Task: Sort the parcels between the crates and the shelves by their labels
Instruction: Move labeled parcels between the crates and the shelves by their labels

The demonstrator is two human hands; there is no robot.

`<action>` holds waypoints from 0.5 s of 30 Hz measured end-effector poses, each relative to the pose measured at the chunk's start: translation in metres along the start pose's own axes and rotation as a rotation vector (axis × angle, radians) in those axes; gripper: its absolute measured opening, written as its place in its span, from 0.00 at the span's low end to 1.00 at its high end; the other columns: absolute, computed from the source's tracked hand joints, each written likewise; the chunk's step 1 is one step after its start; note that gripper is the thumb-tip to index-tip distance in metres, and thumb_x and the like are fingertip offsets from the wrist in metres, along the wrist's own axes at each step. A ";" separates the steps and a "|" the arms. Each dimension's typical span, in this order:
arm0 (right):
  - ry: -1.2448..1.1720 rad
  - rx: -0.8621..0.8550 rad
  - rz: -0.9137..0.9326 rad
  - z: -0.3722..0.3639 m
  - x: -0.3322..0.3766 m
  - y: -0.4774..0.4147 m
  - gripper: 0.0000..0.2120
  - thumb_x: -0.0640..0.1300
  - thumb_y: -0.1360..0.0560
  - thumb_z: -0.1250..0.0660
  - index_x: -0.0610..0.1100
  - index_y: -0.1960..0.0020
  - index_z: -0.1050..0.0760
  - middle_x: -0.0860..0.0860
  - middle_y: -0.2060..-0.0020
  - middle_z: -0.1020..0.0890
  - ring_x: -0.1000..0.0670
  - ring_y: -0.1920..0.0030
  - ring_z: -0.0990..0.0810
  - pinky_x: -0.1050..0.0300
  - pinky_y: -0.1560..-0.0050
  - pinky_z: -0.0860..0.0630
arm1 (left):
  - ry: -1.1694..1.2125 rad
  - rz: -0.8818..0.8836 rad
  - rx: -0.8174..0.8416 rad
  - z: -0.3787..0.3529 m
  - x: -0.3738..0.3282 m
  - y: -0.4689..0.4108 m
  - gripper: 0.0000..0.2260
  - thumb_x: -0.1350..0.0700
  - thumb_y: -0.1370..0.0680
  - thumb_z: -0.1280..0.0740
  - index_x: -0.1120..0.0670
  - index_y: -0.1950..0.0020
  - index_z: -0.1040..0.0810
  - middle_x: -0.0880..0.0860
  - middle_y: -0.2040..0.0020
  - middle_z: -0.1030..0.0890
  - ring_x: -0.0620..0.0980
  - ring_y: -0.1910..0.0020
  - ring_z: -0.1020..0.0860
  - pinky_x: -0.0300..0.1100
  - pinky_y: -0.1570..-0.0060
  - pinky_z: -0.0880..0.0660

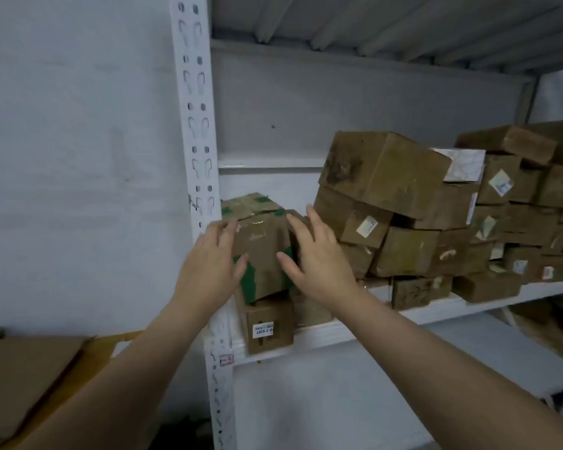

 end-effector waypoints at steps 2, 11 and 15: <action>-0.186 0.007 -0.106 -0.011 -0.008 -0.023 0.33 0.59 0.22 0.40 0.51 0.23 0.50 0.46 0.23 0.45 0.44 0.25 0.43 0.45 0.28 0.39 | 0.162 0.124 -0.012 -0.004 0.011 -0.010 0.26 0.52 0.22 0.35 0.55 0.26 0.38 0.56 0.36 0.34 0.54 0.47 0.26 0.42 0.53 0.29; -0.697 0.013 -0.165 -0.040 -0.017 -0.050 0.25 0.50 0.23 0.34 0.52 0.29 0.37 0.54 0.36 0.27 0.58 0.40 0.29 0.73 0.52 0.34 | 0.477 0.488 -0.143 -0.023 0.016 -0.005 0.24 0.50 0.22 0.36 0.49 0.27 0.37 0.48 0.44 0.39 0.48 0.46 0.28 0.42 0.44 0.27; -0.788 -0.028 -0.128 -0.028 -0.020 -0.047 0.24 0.43 0.23 0.32 0.51 0.30 0.35 0.53 0.36 0.26 0.54 0.37 0.28 0.62 0.43 0.26 | 0.593 0.426 -0.296 -0.009 0.003 -0.004 0.16 0.55 0.21 0.37 0.48 0.33 0.31 0.48 0.45 0.38 0.39 0.50 0.29 0.42 0.45 0.26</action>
Point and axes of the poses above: each hand's wrist, its own y-axis away from the middle knuckle, its own z-axis out of the back of the hand, x = y × z, the point moved 9 cm from there along -y, towards the middle knuckle
